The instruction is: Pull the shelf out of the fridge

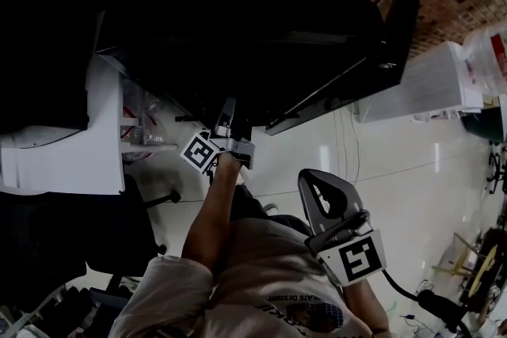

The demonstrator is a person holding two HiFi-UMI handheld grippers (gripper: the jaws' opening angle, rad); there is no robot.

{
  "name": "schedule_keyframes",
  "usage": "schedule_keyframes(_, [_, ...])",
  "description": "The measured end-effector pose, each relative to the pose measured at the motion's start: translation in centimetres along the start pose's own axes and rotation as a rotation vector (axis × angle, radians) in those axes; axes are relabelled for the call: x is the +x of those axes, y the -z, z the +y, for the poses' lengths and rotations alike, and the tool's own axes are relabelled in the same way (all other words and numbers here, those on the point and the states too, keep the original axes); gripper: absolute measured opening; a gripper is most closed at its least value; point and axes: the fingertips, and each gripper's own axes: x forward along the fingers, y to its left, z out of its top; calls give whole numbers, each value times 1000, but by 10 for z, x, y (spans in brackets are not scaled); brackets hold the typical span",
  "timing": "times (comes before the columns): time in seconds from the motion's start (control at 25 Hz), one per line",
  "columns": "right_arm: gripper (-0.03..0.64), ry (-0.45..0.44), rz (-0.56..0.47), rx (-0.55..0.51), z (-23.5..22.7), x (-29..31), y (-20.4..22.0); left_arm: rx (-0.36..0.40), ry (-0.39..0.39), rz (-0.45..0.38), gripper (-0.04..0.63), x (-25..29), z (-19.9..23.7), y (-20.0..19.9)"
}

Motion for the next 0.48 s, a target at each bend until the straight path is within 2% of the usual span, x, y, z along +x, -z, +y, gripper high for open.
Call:
schedule_keyframes(0.24, [5, -33, -54, -21, 2, -13, -7, 16, 9, 19, 18, -30, -39, 17])
schedule_keyframes(0.48, [5, -63, -76, -27, 12, -24, -8, -12, 20, 4, 18, -61, -65, 28])
